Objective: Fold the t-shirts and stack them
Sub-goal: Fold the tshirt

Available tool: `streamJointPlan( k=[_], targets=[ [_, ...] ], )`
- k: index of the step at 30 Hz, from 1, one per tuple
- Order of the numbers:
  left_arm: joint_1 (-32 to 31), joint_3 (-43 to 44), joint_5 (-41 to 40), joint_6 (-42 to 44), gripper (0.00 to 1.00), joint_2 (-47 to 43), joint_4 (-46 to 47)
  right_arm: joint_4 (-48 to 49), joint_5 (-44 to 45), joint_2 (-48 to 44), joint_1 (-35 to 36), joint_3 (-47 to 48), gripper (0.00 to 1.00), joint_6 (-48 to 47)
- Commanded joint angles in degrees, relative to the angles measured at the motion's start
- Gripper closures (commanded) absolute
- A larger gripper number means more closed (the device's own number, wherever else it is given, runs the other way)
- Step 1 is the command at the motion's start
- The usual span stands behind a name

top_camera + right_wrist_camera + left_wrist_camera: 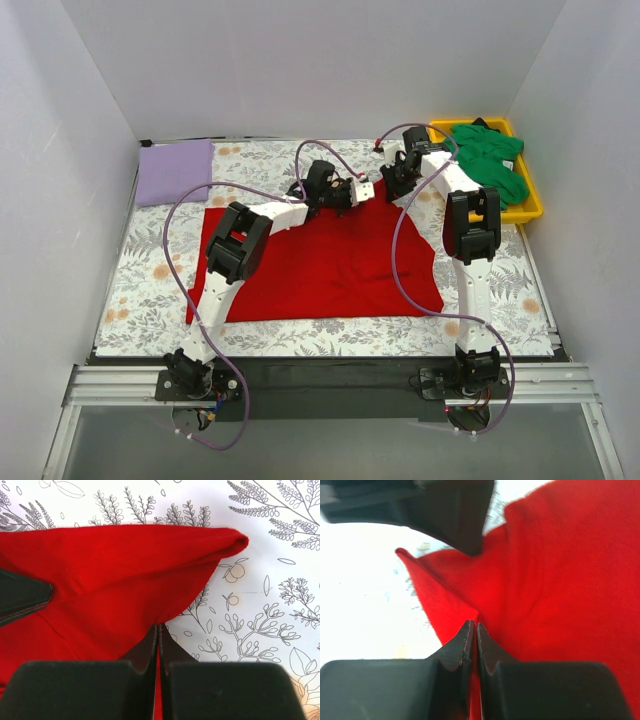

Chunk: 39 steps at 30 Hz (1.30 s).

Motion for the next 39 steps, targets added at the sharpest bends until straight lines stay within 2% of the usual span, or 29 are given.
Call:
streamJointPlan(
  k=[1, 4, 10, 14, 18, 22, 25, 26, 28, 29, 31, 32, 34, 35, 39],
  targets=[
    [0.89, 0.2, -1.76, -4.18, 1.0, -2.45, 5.06, -0.62, 0.11, -0.47, -0.22, -0.42, 0.99, -0.89],
    [1.68, 3.54, -7.12, -6.21, 1.0, 0.01, 6.03, -0.62, 0.02, -0.55, -0.22, -0.16, 0.99, -0.89],
    [3.88, 7.42, -11.87, -9.82, 0.97, 3.1, 5.33, -0.62, -0.15, -1.08, -0.22, -0.6, 0.99, -1.16],
    [4.23, 5.05, -13.11, -9.21, 0.88, 2.13, 5.41, -0.53, -0.07, -1.17, -0.22, -0.42, 0.99, -1.25],
    [4.58, 0.75, -15.74, -9.55, 0.68, -1.28, 5.5, -0.54, 0.2, -1.61, -0.22, -0.33, 0.99, -1.51],
    [8.17, -2.34, -15.58, -16.92, 0.65, -6.74, 4.02, -0.62, 1.07, -2.05, -0.22, -0.42, 0.99, -2.47],
    [13.08, -0.5, -8.03, -21.94, 0.62, -11.57, -6.68, -0.71, 1.95, -2.4, -0.3, -0.6, 0.99, -3.35],
    [14.41, 0.2, -6.62, -22.21, 0.61, -12.71, -14.28, -0.62, 2.04, -2.66, -0.3, -0.6, 0.99, -3.53],
    [18.79, 2.49, -2.23, -19.07, 0.6, -15.35, -22.14, -0.54, 1.87, -3.1, -0.39, -0.68, 0.99, -3.79],
    [20.3, 3.1, -1.17, -17.31, 0.39, -15.97, -29.49, -0.62, 1.52, -3.1, -0.39, -0.68, 0.99, -3.79],
    [24.77, 5.12, 1.81, -11.53, 0.37, -17.29, -35.77, -0.54, 1.52, -3.1, -0.39, -0.25, 0.99, -3.79],
    [26.37, 6.61, 3.31, -9.05, 0.37, -17.12, -42.94, -0.45, 1.34, -3.1, -0.48, -0.16, 0.99, -3.79],
    [30.49, 10.03, 5.25, -5.36, 0.36, -15.28, -49.92, -0.45, 0.99, -3.11, -0.57, 0.11, 0.99, -3.71],
    [31.64, 14.67, 6.21, -2.2, 0.36, -13.97, -56.66, -0.45, 1.08, -3.1, -0.48, 0.28, 0.99, -3.53],
    [36.66, 21.21, 5.62, 2.65, 0.37, -8.08, -65.68, -0.62, 1.16, -3.45, -0.48, 0.46, 0.99, -3.36]
  ],
)
